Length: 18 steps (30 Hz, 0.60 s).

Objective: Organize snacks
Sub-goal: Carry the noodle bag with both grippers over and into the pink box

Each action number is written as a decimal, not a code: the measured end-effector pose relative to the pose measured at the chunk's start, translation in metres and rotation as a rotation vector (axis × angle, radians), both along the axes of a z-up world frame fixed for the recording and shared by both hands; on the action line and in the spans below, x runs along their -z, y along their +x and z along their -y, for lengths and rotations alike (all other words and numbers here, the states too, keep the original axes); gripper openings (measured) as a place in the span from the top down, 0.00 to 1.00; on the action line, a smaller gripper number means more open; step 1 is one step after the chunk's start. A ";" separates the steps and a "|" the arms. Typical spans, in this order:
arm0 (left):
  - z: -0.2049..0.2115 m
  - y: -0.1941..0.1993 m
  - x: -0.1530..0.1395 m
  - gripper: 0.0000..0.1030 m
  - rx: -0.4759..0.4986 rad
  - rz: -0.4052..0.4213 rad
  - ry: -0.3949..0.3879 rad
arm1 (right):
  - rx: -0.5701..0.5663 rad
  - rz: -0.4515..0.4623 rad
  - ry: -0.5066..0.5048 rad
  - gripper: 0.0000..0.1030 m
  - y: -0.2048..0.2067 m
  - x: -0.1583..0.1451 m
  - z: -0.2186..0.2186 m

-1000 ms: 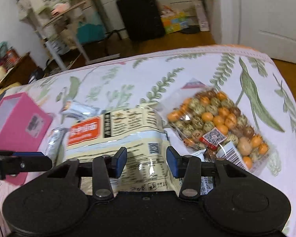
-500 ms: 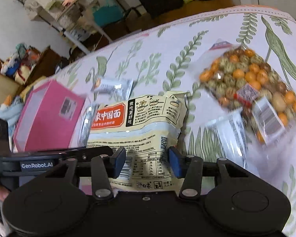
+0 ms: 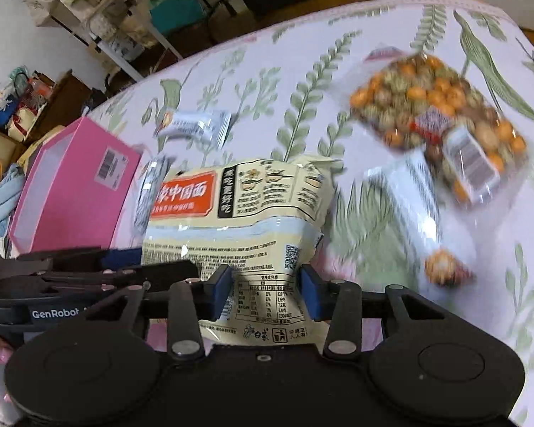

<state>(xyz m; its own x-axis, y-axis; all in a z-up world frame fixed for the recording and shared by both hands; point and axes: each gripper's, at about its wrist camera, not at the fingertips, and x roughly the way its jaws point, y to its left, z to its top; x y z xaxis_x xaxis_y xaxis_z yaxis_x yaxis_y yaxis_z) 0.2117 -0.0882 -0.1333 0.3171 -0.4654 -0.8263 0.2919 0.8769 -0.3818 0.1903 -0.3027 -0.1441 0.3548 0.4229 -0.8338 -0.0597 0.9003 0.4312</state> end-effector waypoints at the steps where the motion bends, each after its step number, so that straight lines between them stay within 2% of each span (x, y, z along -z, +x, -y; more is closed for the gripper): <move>1: -0.002 -0.003 -0.003 0.46 0.006 -0.014 -0.005 | -0.005 -0.002 -0.007 0.54 -0.005 -0.004 -0.003; 7: -0.018 -0.026 -0.018 0.46 0.021 -0.070 -0.045 | -0.018 -0.011 -0.032 0.49 -0.032 -0.026 -0.017; 14: -0.045 -0.052 -0.035 0.46 0.024 -0.084 -0.069 | -0.056 -0.007 -0.021 0.48 -0.057 -0.045 -0.036; 18: -0.065 -0.066 -0.053 0.46 0.034 -0.056 -0.087 | -0.099 0.021 -0.019 0.48 -0.071 -0.063 -0.051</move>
<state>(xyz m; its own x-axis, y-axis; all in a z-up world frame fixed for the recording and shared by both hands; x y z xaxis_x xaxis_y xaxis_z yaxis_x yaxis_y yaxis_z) 0.1460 -0.0236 -0.0804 0.2546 -0.5455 -0.7985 0.2971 0.8299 -0.4722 0.1194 -0.2520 -0.0808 0.3295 0.4406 -0.8350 -0.1575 0.8977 0.4116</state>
